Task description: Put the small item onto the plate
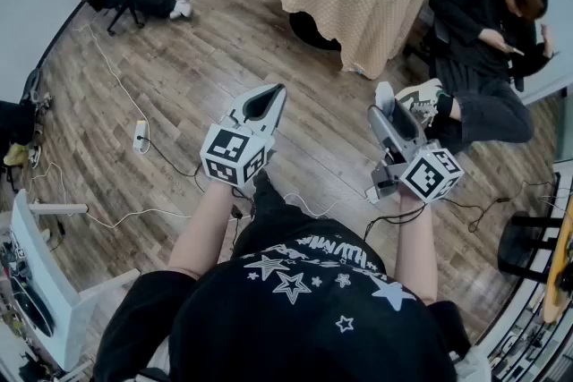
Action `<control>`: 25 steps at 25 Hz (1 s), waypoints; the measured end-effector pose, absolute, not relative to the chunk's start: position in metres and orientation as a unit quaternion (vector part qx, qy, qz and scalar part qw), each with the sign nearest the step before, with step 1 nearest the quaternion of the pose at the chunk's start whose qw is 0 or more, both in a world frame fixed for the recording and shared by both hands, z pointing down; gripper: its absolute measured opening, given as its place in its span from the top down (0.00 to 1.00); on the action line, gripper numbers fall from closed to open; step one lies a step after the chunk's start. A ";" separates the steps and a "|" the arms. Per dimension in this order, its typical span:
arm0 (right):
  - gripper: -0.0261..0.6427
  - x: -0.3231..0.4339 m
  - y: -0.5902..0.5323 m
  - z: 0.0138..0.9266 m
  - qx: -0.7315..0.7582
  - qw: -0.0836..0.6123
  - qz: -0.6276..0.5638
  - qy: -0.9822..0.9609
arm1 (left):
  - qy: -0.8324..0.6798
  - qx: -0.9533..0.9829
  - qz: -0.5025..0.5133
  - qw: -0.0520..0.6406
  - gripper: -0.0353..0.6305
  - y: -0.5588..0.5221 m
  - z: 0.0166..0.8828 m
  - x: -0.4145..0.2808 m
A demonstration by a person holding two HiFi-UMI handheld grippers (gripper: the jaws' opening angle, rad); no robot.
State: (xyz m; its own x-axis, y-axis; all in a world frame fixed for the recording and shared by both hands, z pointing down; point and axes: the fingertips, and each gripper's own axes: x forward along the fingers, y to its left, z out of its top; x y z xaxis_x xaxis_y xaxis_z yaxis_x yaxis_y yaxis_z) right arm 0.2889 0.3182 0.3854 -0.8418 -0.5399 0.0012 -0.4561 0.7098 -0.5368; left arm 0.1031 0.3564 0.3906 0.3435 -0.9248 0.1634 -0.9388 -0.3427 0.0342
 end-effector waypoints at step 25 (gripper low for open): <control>0.50 0.238 0.267 0.399 -0.331 0.032 -0.237 0.913 | -0.562 0.822 0.054 0.072 0.93 0.315 0.391 0.062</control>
